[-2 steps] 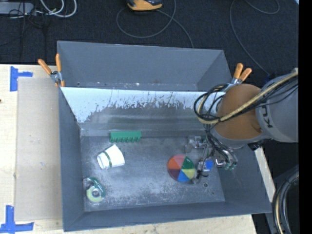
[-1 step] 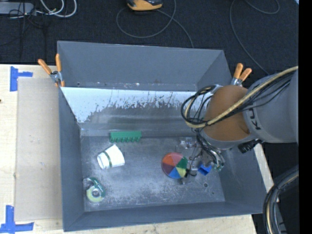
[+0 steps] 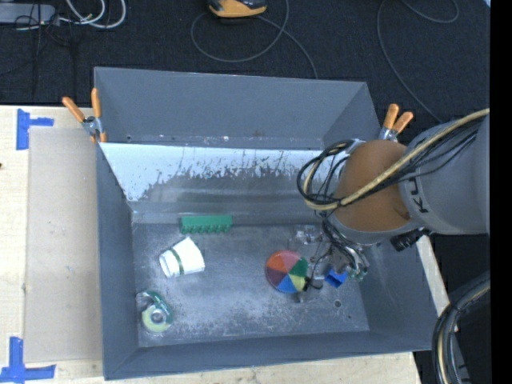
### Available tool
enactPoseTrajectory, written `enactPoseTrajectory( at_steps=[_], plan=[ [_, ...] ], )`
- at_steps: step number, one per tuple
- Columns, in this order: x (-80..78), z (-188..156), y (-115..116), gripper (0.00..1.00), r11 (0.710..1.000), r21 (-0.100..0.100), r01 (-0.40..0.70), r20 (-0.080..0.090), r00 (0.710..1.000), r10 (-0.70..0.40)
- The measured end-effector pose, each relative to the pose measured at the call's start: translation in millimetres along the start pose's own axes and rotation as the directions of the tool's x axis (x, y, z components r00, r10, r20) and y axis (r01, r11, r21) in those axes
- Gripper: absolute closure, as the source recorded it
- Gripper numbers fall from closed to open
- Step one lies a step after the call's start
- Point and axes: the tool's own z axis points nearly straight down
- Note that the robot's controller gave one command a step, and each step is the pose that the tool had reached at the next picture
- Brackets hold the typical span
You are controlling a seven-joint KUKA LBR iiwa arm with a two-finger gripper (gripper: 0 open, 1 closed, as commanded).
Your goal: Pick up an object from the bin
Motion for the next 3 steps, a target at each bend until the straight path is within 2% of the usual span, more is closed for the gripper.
enactPoseTrajectory(
  at_steps=[3],
  plan=[
    [0.0,0.0,-0.1,1.0,1.0,0.0,0.002,0.0,1.0,-0.002]
  ],
)
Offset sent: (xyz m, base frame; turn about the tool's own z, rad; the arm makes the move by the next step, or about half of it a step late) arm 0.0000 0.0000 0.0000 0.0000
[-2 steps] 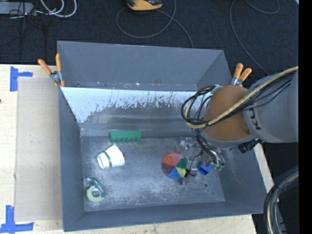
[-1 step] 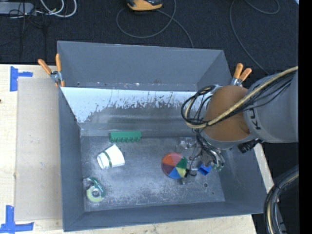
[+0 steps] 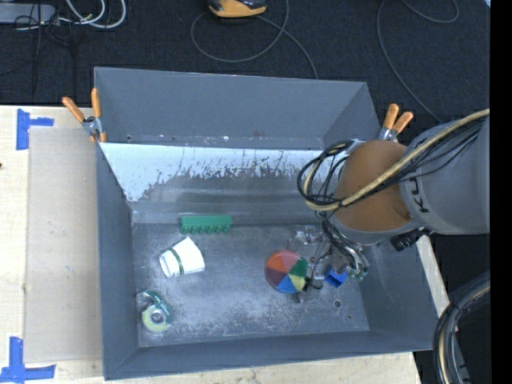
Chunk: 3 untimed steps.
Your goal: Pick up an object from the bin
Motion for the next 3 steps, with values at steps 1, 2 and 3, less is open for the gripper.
enactPoseTrajectory(
  at_steps=[1,2,3],
  plan=[
    [0.0,0.0,0.0,1.0,1.0,0.0,0.001,0.0,1.0,-0.001],
    [0.0,0.0,0.0,1.0,1.0,0.0,0.001,0.0,1.0,-0.001],
    [0.0,0.0,0.0,1.0,1.0,0.0,0.001,0.0,1.0,-0.001]
  ],
)
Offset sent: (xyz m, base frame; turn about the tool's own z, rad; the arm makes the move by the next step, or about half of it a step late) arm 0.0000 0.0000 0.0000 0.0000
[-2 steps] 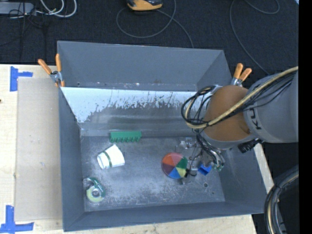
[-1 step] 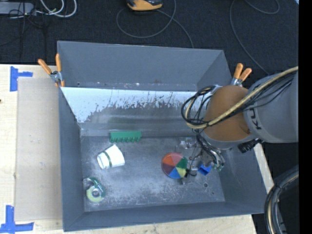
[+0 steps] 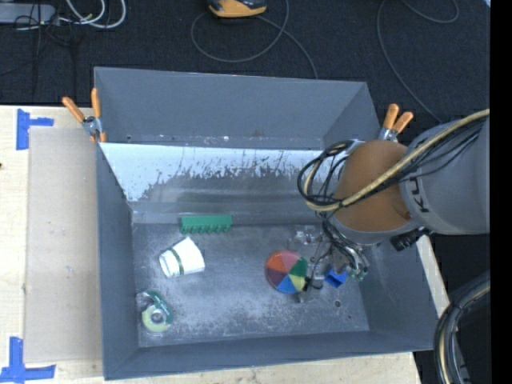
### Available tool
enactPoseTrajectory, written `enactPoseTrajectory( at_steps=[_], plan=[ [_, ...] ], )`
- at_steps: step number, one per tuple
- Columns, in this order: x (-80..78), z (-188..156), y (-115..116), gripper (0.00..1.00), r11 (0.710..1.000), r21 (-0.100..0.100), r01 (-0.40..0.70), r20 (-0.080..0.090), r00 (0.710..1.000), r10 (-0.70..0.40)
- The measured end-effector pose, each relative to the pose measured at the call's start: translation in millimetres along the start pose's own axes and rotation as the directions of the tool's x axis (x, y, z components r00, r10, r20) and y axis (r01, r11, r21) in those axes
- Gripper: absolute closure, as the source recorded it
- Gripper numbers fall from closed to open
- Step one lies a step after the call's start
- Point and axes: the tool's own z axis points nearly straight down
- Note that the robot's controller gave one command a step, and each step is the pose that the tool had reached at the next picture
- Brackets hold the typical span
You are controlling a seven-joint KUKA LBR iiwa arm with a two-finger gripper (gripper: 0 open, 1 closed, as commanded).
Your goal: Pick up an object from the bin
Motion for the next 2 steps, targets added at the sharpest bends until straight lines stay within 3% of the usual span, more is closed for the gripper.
enactPoseTrajectory(
  at_steps=[1,2],
  plan=[
    [19.8,2.4,4.0,1.0,1.0,0.0,-0.025,-0.001,1.0,0.025],
    [19.8,2.4,4.0,1.0,1.0,0.0,-0.024,0.0,1.0,0.024]
  ],
)
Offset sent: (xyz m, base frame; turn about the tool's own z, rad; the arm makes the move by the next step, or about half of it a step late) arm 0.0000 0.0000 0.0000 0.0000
